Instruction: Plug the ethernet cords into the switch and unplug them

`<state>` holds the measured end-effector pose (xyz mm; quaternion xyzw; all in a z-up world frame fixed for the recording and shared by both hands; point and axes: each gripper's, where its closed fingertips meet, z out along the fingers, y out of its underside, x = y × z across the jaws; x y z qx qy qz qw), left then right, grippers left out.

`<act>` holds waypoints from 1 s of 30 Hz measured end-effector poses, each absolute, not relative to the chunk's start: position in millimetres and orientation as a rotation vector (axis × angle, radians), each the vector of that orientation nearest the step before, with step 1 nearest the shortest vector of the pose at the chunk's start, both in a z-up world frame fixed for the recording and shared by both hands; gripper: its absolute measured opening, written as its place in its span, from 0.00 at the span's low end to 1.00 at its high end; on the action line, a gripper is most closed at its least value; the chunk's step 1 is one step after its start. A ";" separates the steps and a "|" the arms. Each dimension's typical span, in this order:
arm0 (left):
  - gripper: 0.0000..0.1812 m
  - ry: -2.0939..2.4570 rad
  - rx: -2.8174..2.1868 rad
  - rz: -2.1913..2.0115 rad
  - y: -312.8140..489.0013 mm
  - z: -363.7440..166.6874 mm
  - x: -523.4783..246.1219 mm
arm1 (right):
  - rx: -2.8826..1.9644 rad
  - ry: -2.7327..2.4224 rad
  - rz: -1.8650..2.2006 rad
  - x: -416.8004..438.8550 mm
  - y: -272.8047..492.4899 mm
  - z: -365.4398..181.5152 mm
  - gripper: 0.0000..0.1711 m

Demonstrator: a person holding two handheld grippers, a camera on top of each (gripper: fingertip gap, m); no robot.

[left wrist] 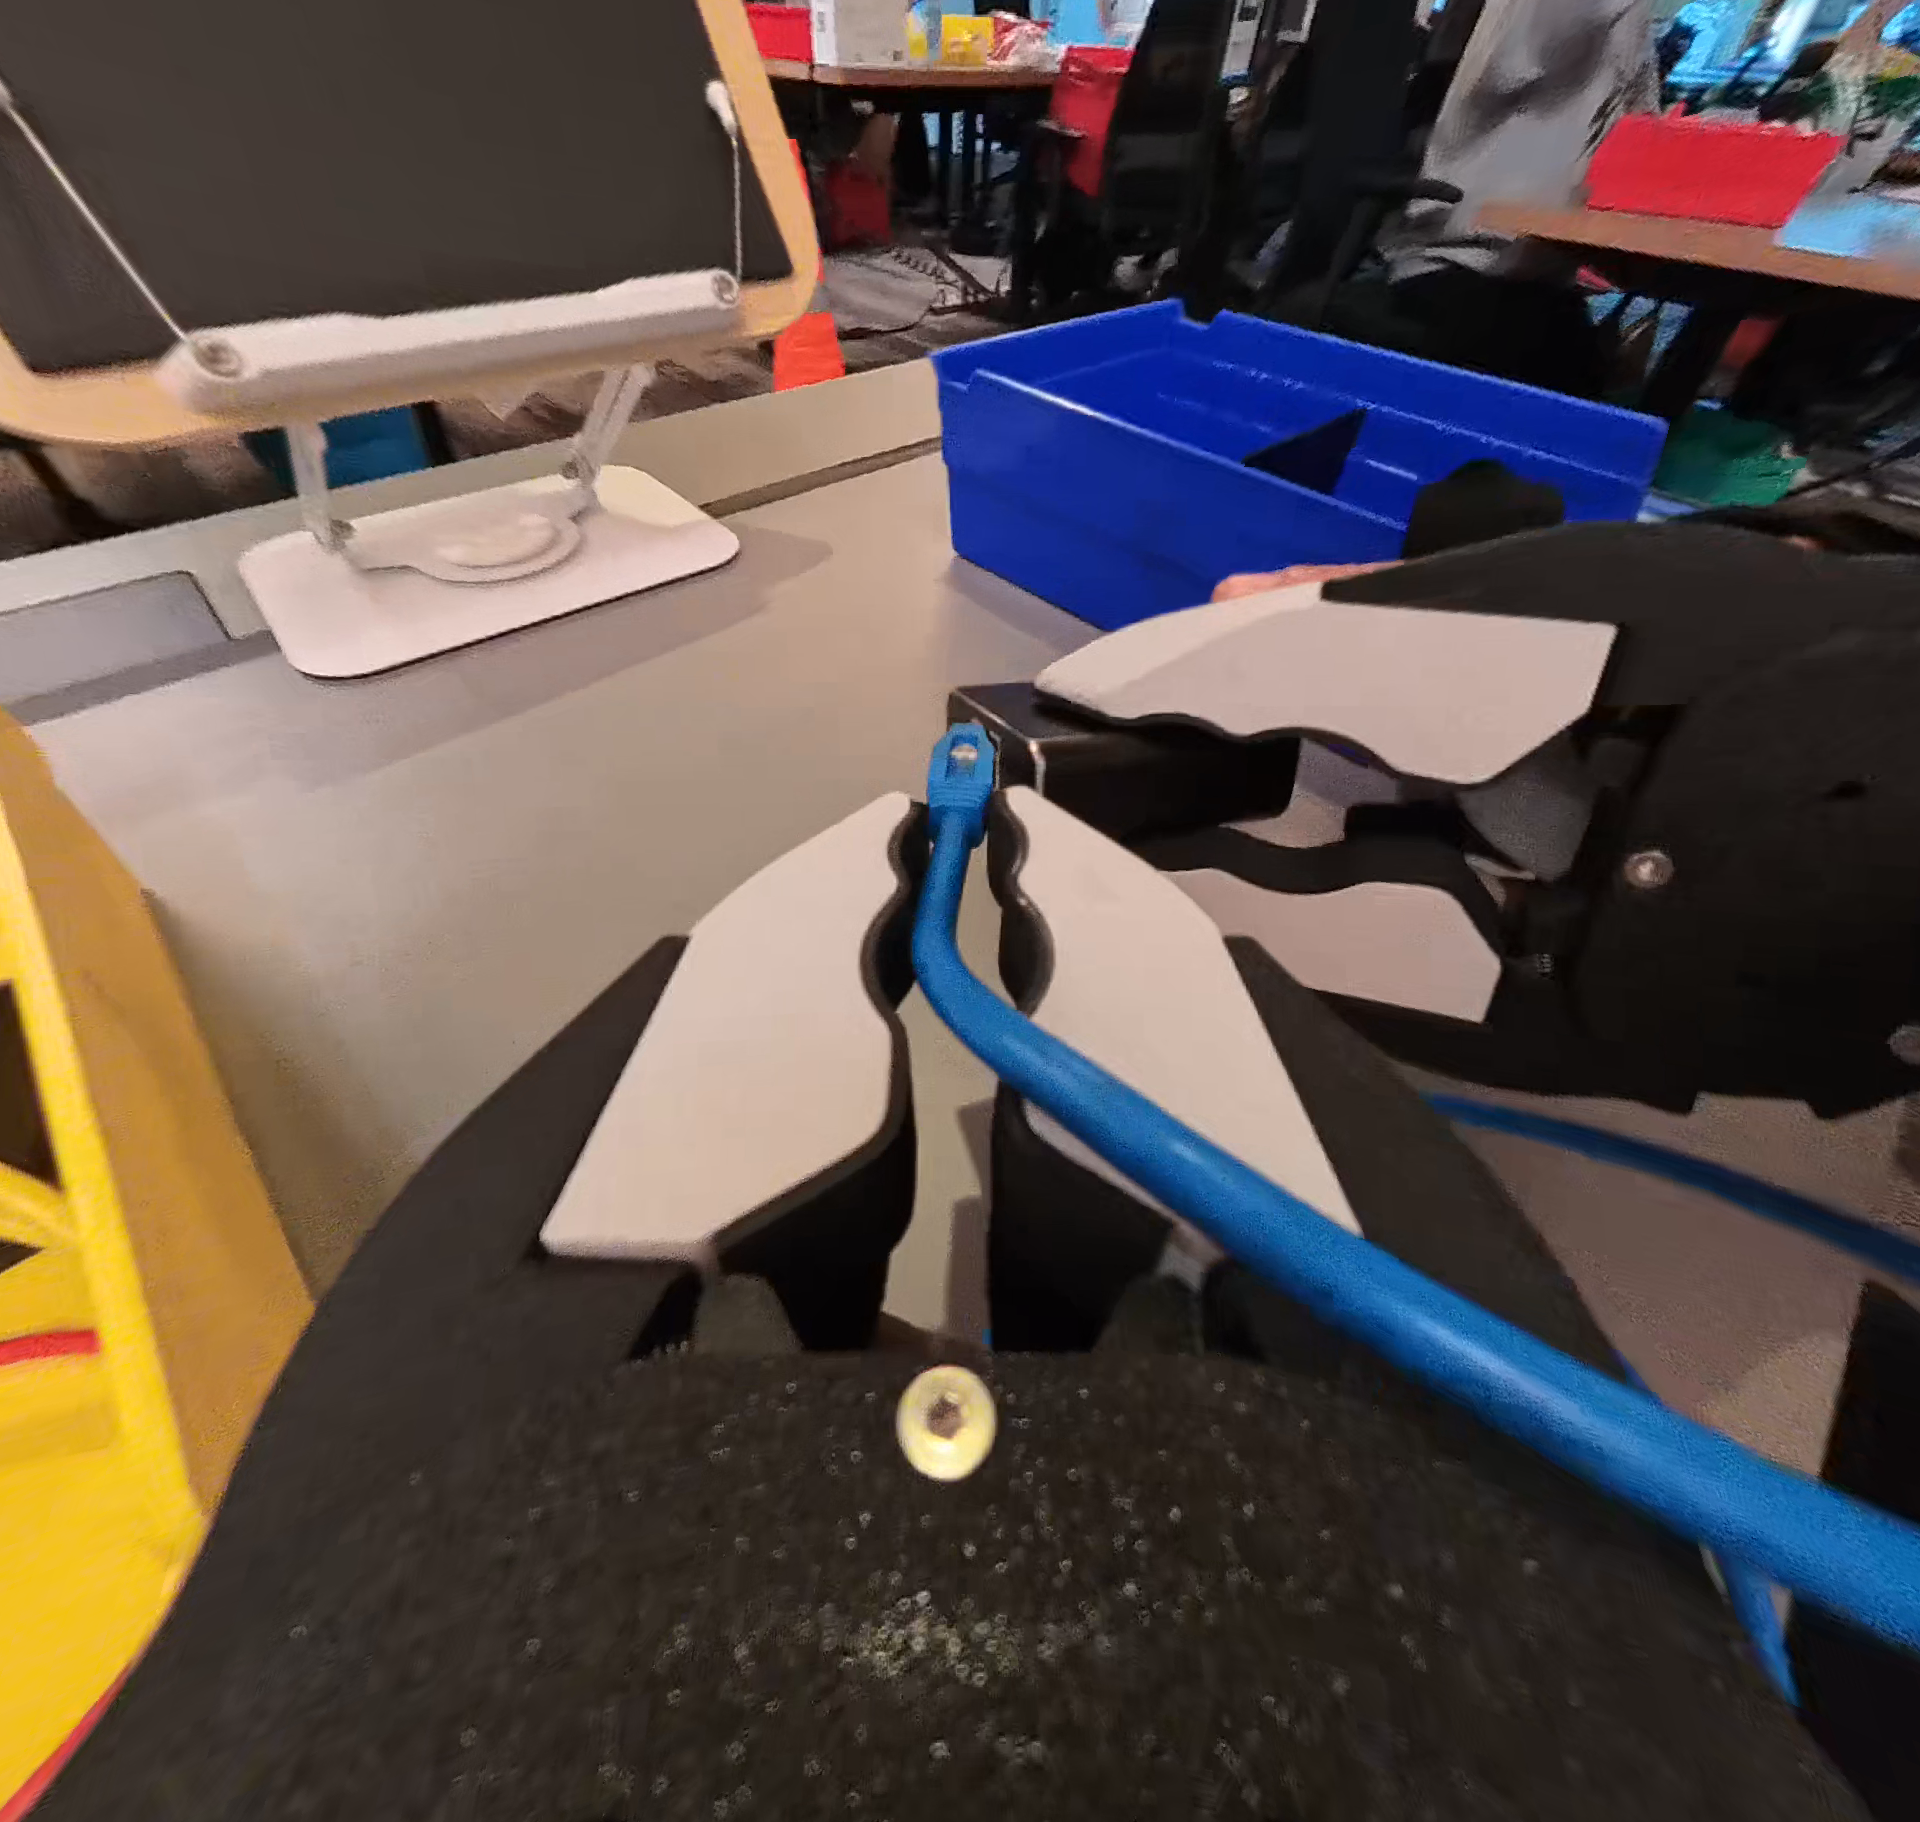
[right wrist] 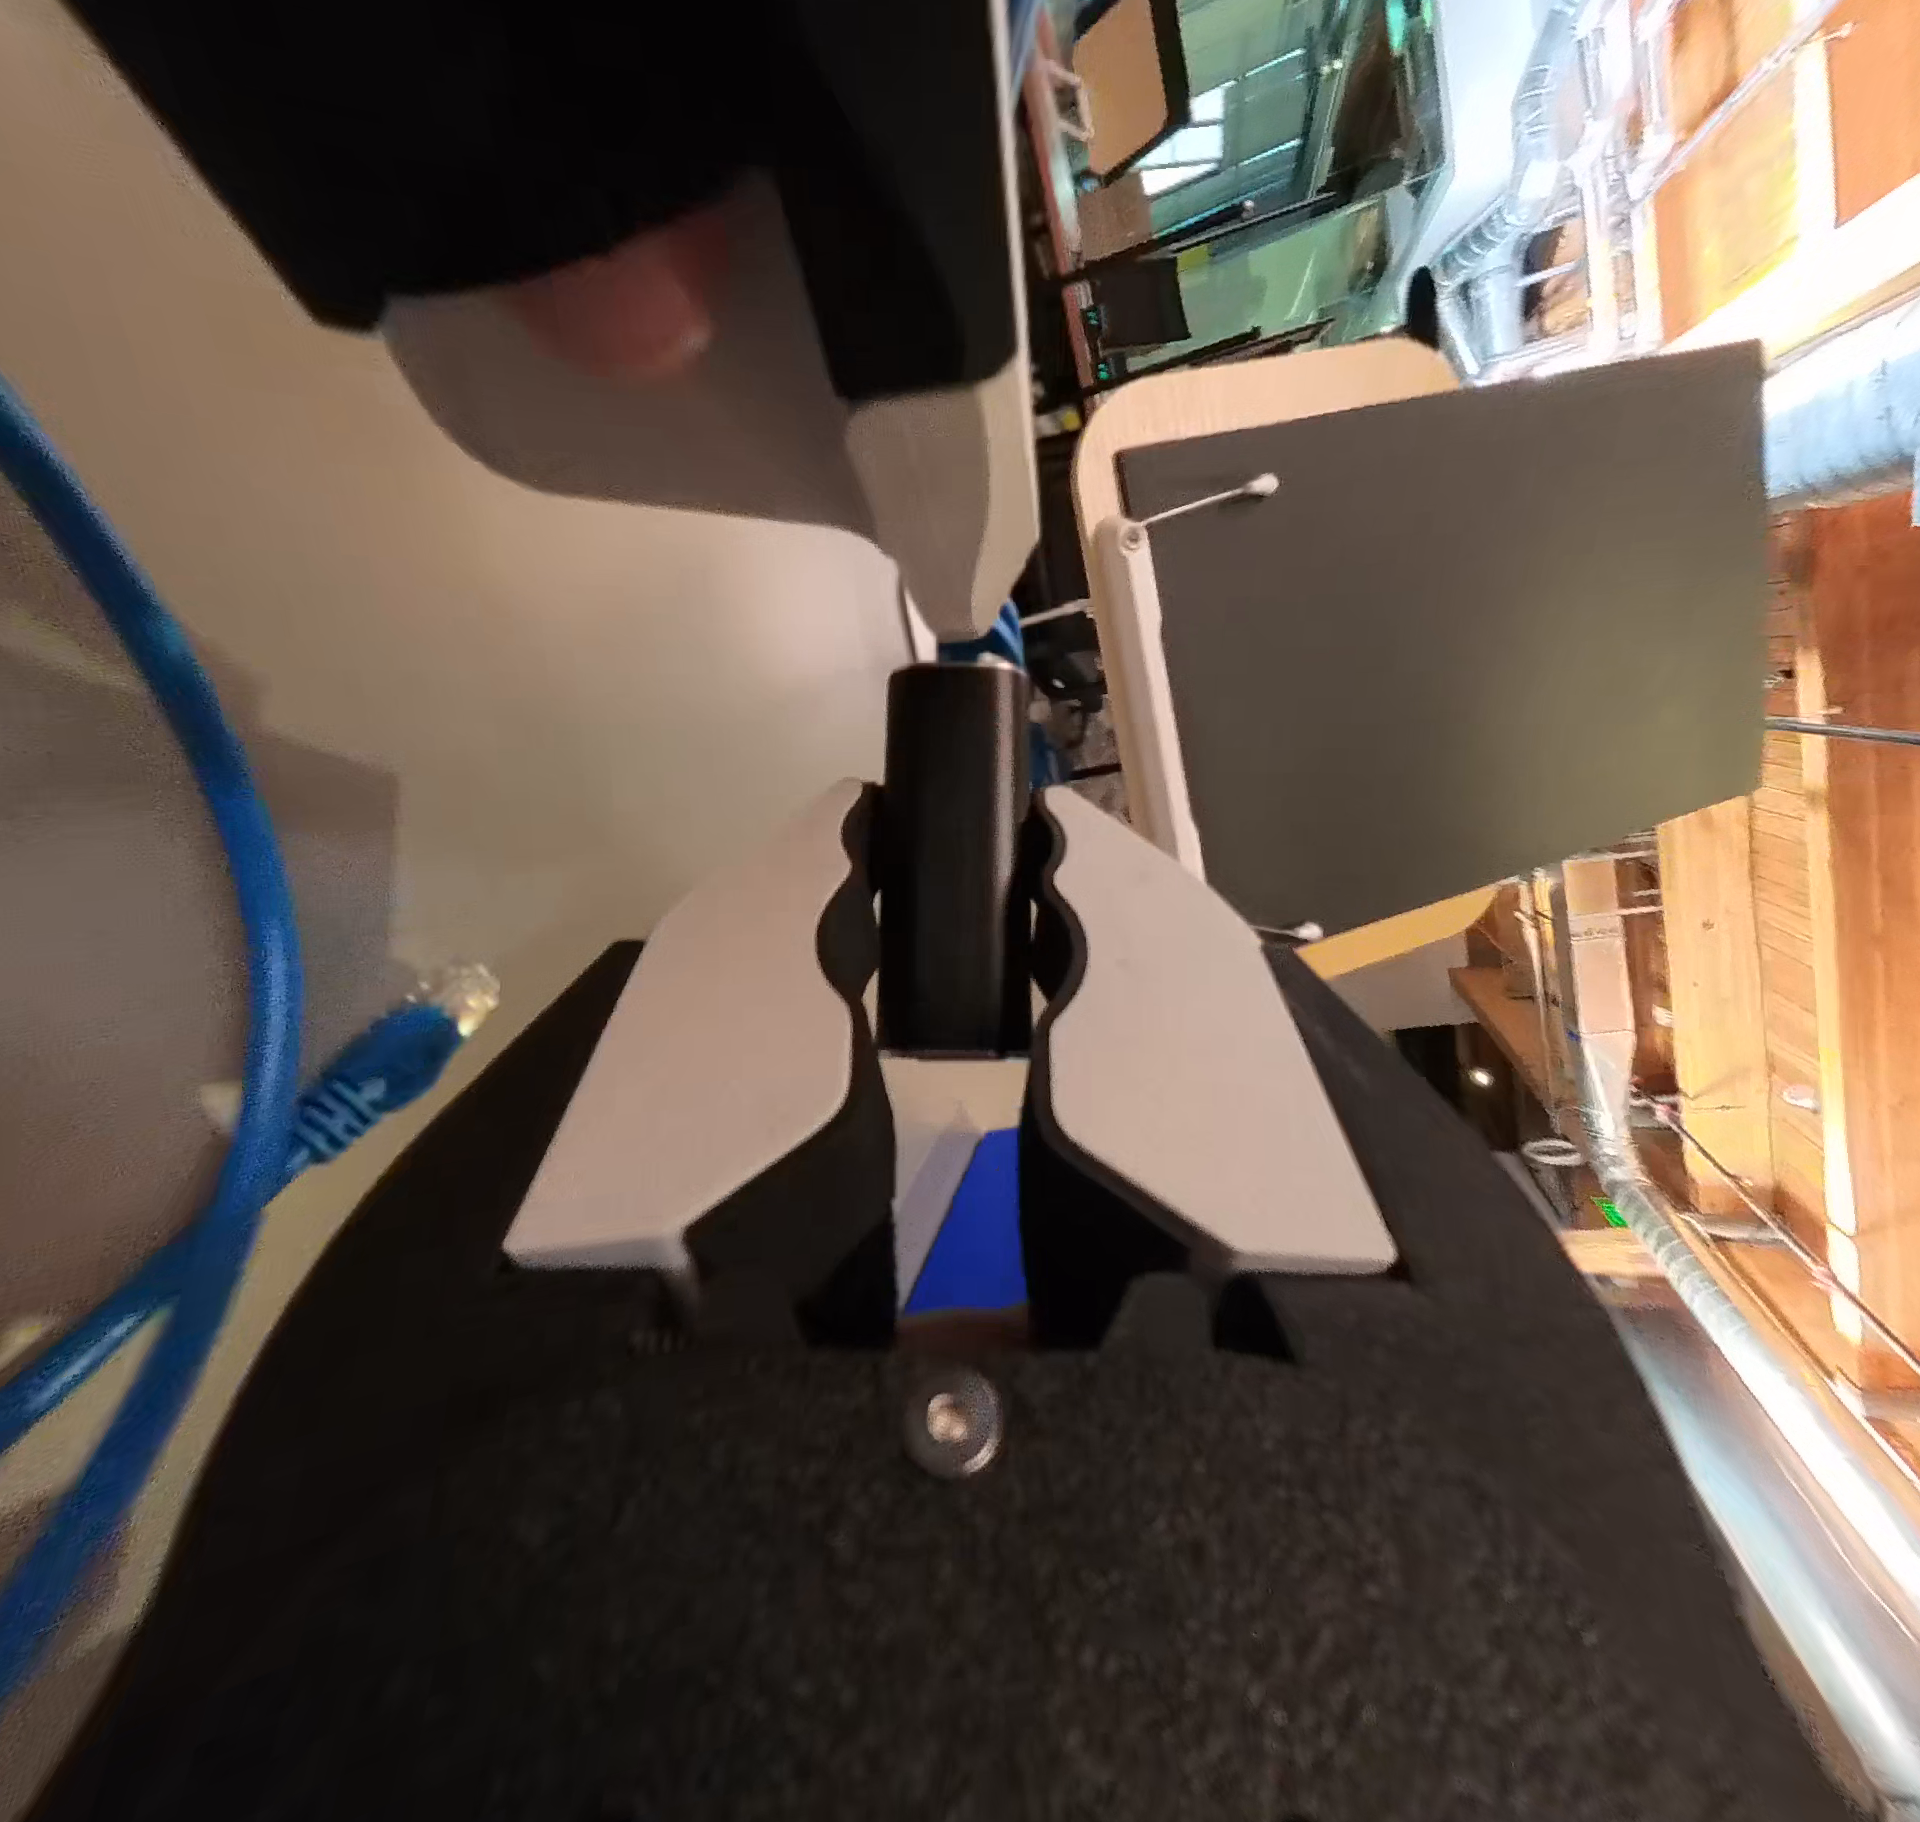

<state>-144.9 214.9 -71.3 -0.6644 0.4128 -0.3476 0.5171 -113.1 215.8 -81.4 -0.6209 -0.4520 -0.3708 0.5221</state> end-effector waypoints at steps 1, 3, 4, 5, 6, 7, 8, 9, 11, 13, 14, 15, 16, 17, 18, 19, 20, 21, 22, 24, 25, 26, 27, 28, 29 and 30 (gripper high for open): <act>0.06 0.997 -1.593 -0.860 215.1 -72.2 -145.5 | -1.494 -1.093 -0.872 -112.6 217.3 -83.7 0.15; 0.06 1.011 -1.605 -0.964 212.3 -72.8 -145.8 | -1.467 -1.105 -0.858 -108.7 218.3 -84.4 0.15; 0.06 1.025 -1.618 -1.023 210.6 -73.5 -146.6 | -1.467 -1.118 -0.833 -106.9 218.0 -87.2 0.15; 0.06 1.037 -1.625 -1.069 208.7 -74.2 -147.5 | -1.450 -1.145 -0.793 -107.4 217.0 -90.0 0.15; 0.06 1.049 -1.625 -1.104 205.6 -74.8 -147.8 | -1.437 -1.153 -0.776 -105.7 216.7 -91.1 0.15; 0.06 1.059 -1.621 -1.127 202.1 -75.3 -147.3 | -1.435 -1.164 -0.757 -104.6 216.2 -93.0 0.15; 0.06 1.073 -1.617 -1.134 198.2 -76.4 -146.2 | -1.428 -1.173 -0.739 -104.7 215.7 -94.5 0.15; 0.05 1.086 -1.616 -1.121 195.5 -78.4 -144.6 | -1.432 -1.180 -0.734 -104.0 215.9 -96.7 0.15; 0.06 1.100 -1.638 -1.050 197.1 -84.1 -143.6 | -1.457 -1.188 -0.752 -102.5 217.8 -103.0 0.15; 0.06 1.113 -1.658 -1.016 198.8 -87.7 -144.4 | -1.469 -1.192 -0.746 -104.0 218.7 -108.6 0.15; 0.06 1.107 -1.656 -1.014 199.0 -87.7 -145.0 | -1.466 -1.179 -0.738 -104.4 219.2 -108.3 0.15; 0.06 1.101 -1.653 -1.013 198.6 -87.5 -145.3 | -1.455 -1.171 -0.734 -104.8 219.6 -107.6 0.15; 0.06 1.101 -1.648 -0.998 198.1 -88.0 -145.5 | -1.460 -1.173 -0.719 -105.3 220.0 -109.0 0.15; 0.06 1.104 -1.637 -0.981 197.6 -88.0 -145.6 | -1.457 -1.168 -0.697 -106.2 220.2 -109.2 0.15; 0.06 1.103 -1.627 -0.973 196.5 -87.0 -145.4 | -1.446 -1.159 -0.678 -106.7 220.1 -108.5 0.15; 0.06 1.101 -1.623 -0.964 195.7 -86.3 -145.0 | -1.440 -1.150 -0.660 -107.2 220.4 -108.1 0.15; 0.06 1.101 -1.622 -0.950 195.1 -86.5 -144.4 | -1.441 -1.145 -0.644 -107.8 220.7 -108.8 0.15; 0.06 1.095 -1.618 -0.941 194.4 -86.3 -143.7 | -1.439 -1.143 -0.628 -108.8 220.5 -109.5 0.15; 0.06 1.089 -1.614 -0.934 193.5 -86.3 -143.0 | -1.430 -1.137 -0.623 -108.6 220.6 -109.1 0.15; 0.06 1.094 -1.608 -0.916 191.2 -88.4 -141.6 | -1.409 -1.140 -0.624 -108.1 219.2 -109.6 0.15; 0.06 1.107 -1.606 -0.898 190.4 -90.1 -141.0 | -1.401 -1.148 -0.641 -107.5 218.9 -110.6 0.15; 0.06 1.118 -1.600 -0.880 189.7 -91.0 -140.3 | -1.399 -1.148 -0.655 -107.0 219.1 -111.2 0.15; 0.06 1.125 -1.592 -0.865 188.9 -91.1 -139.9 | -1.408 -1.147 -0.651 -107.2 219.2 -112.3 0.15; 0.06 1.121 -1.585 -0.868 188.0 -89.8 -139.1 | -1.405 -1.136 -0.647 -107.3 219.1 -111.3 0.15; 0.06 1.117 -1.580 -0.873 186.9 -88.6 -138.1 | -1.402 -1.130 -0.640 -107.6 218.9 -110.3 0.15; 0.06 1.123 -1.575 -0.873 185.5 -88.0 -137.4 | -1.388 -1.145 -0.624 -109.8 217.5 -110.1 0.15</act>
